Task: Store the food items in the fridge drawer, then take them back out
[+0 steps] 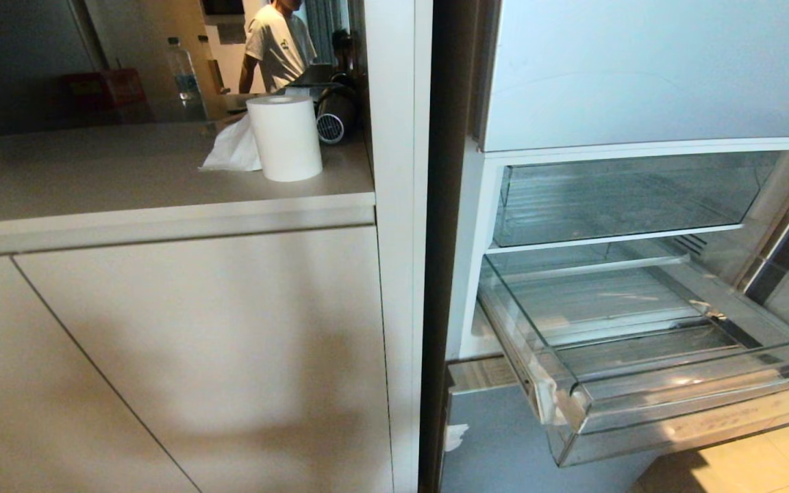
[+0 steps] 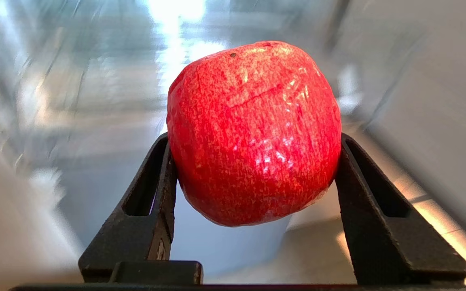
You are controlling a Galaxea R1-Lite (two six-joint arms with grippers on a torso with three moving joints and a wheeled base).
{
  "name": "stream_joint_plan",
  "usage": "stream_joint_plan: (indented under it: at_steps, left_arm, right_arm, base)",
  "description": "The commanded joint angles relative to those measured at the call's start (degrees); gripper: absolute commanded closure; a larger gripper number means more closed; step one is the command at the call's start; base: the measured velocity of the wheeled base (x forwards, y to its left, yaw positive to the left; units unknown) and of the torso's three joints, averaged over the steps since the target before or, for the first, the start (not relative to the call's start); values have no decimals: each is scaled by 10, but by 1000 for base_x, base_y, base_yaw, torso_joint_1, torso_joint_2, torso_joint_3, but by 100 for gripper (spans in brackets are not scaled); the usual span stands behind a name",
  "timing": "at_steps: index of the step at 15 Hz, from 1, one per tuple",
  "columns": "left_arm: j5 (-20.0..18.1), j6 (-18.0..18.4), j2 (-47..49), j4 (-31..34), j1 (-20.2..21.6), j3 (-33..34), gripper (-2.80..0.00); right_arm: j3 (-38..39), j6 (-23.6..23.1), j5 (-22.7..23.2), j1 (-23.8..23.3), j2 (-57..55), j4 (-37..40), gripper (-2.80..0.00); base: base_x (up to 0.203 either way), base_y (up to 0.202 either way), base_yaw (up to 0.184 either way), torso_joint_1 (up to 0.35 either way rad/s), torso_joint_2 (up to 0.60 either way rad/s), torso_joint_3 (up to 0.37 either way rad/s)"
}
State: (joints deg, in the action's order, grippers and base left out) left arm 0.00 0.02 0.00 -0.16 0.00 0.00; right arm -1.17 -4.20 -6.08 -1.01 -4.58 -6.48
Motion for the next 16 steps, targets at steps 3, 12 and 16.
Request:
stream_joint_plan:
  at_steps: [3, 12, 16]
  left_arm:
    - [0, 0, 0, -1, 0, 1, 0]
    - [0, 1, 0, 0, 0, 1, 0]
    - [0, 1, 0, 0, 0, 1, 0]
  right_arm:
    - [10, 41, 43, 3, 45, 67, 0]
    - [12, 45, 47, 4, 45, 65, 0]
    - [12, 45, 47, 4, 45, 65, 0]
  base:
    - [0, 0, 0, 0, 0, 0]
    - [0, 0, 0, 0, 0, 0]
    - [0, 0, 0, 0, 0, 0]
